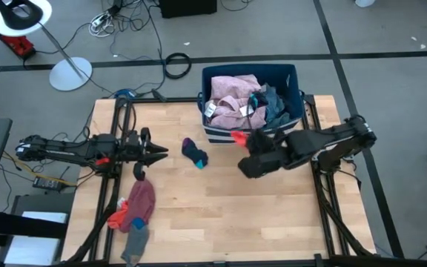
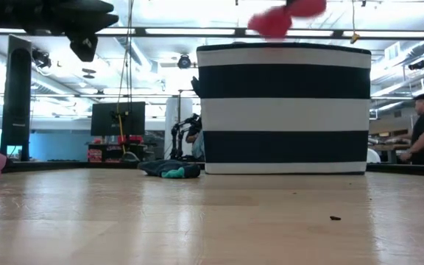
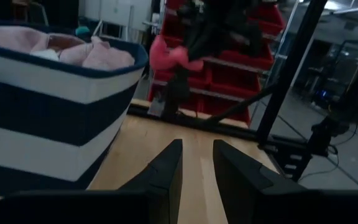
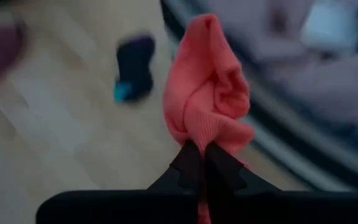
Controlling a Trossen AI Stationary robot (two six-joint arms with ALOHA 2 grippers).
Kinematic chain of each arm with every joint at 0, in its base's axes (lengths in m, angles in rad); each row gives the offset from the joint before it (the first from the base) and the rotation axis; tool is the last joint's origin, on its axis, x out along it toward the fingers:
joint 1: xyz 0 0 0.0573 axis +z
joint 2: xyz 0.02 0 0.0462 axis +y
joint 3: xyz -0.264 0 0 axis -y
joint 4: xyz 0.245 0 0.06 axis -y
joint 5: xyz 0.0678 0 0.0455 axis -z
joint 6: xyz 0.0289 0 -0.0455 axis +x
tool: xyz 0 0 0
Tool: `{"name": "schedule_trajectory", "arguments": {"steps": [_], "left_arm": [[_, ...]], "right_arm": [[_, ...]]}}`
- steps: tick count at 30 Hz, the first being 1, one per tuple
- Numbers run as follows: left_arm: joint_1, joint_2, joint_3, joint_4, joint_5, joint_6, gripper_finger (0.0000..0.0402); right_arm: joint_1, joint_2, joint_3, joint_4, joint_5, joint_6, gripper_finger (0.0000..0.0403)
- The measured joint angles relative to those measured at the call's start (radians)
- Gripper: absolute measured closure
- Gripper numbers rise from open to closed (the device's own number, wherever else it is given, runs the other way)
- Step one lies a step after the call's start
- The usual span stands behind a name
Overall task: Sort clothes
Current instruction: Put the top orange socks into the blue bin
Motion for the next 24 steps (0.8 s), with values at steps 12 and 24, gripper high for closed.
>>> {"name": "schedule_trajectory", "arguments": {"steps": [12,24], "left_arm": [[0.0,0.0,0.0,0.048,0.0,0.031,0.0308],[0.0,0.0,0.0,0.063,0.0,0.052,0.0308]], "right_arm": [[-0.259,-0.025,0.192,-0.176,0.142,-0.169,0.0399],[-0.629,-0.031,0.174,-0.103,-0.105,-0.381,0.0376]]}}
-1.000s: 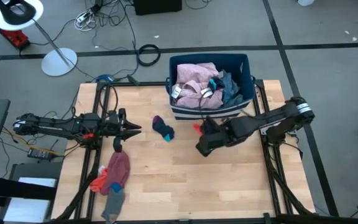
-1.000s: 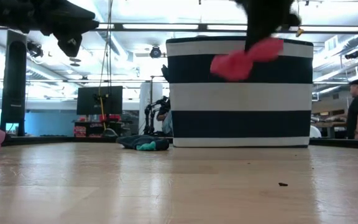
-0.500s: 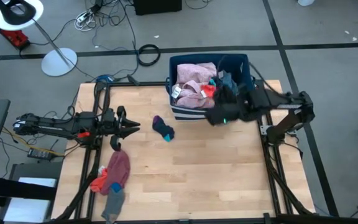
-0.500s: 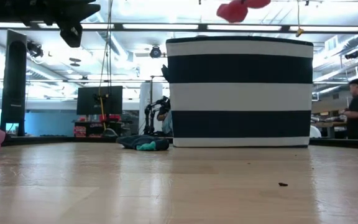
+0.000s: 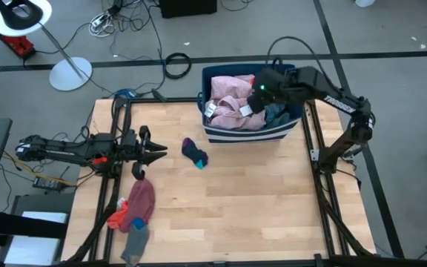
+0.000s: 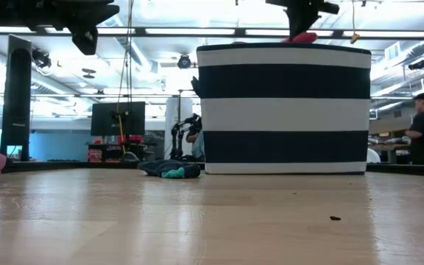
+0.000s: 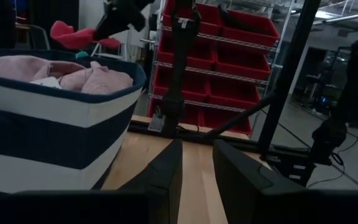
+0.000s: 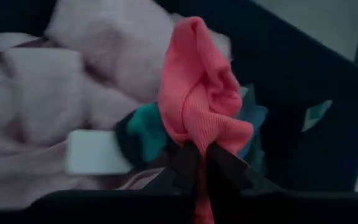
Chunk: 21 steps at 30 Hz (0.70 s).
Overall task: Sort clothes
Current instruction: Put the top orange socks into the blue bin, then put the pink underwear into the blue bin
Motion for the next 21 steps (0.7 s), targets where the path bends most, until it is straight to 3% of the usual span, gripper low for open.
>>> {"name": "schedule_trajectory", "arguments": {"steps": [13,21], "left_arm": [[0.0,0.0,0.0,-0.002,-0.002,0.0,0.0308],[0.0,0.0,0.0,-0.009,-0.006,-0.008,0.0308]], "right_arm": [[-0.15,0.004,0.0,0.055,-0.093,-0.093,0.0266],[-0.108,-0.049,0.0,0.055,-0.165,-0.095,0.0228]]}}
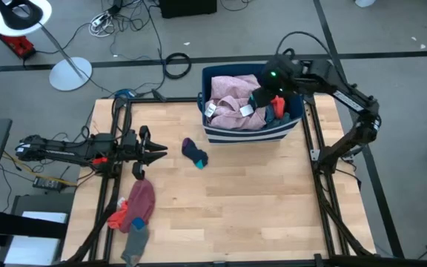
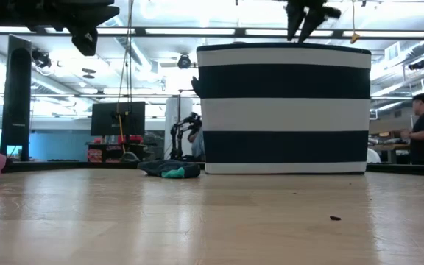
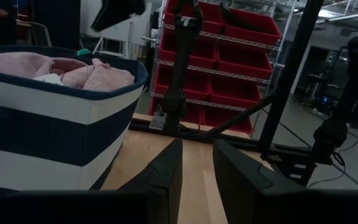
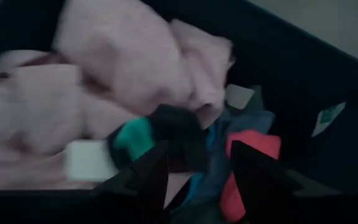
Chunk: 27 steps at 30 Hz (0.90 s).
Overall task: Sort clothes
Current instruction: Put the pink underwear into the blue bin
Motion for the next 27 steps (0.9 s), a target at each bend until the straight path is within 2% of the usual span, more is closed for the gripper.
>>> {"name": "schedule_trajectory", "arguments": {"steps": [7,13,20,27], "left_arm": [[0.0,0.0,0.0,-0.019,0.0,0.0,0.0308],[0.0,0.0,0.007,-0.044,0.0,0.001,0.0308],[0.0,0.068,0.219,-0.441,-0.013,0.003,0.0308],[0.001,0.19,0.42,-0.655,-0.031,-0.095,0.0308]], "right_arm": [[0.158,-0.094,0.0,0.0,0.026,0.1,0.0222],[0.304,-0.113,0.0,-0.032,0.05,0.211,0.0222],[0.482,-0.101,-0.028,-0.139,0.135,0.405,0.0222],[0.678,-0.101,-0.217,-0.127,0.172,0.616,0.0222]]}}
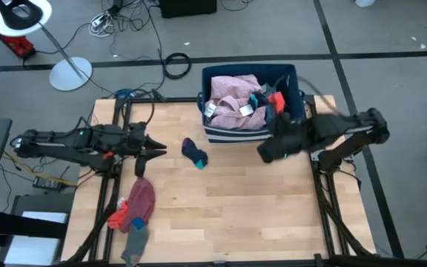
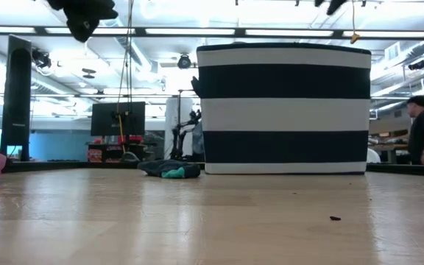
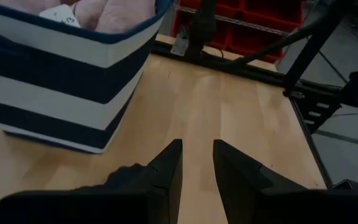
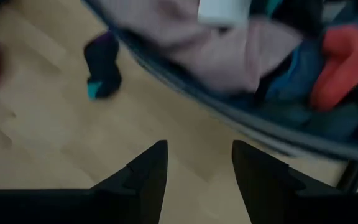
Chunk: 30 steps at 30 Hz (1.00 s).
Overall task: Sort clothes
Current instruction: Put the pink underwear into the blue bin
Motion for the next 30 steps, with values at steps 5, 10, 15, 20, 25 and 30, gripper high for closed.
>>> {"name": "schedule_trajectory", "arguments": {"steps": [5,10,15,20,25,30], "left_arm": [[0.0,0.036,0.028,0.001,0.0,-0.032,0.0307],[0.0,0.046,0.027,-0.058,0.027,-0.105,0.0292],[0.0,0.046,0.027,-0.121,0.045,-0.115,0.0257],[0.0,0.047,0.027,-0.147,0.076,-0.243,0.0237],[-0.01,0.057,0.026,-0.305,0.11,-0.442,0.0256],[-0.047,0.071,0.026,-0.405,0.113,-0.636,0.0281]], "right_arm": [[0.106,0.001,-0.186,0.133,0.007,0.149,0.0222],[0.169,0.001,-0.356,0.361,0.003,0.237,0.0222],[0.197,0.001,-0.472,0.554,-0.001,0.274,0.0222],[0.204,0.007,-0.522,0.644,-0.001,0.267,0.0222],[0.204,0.012,-0.532,0.65,-0.003,0.251,0.0222],[0.204,0.012,-0.532,0.65,-0.004,0.236,0.0222]]}}
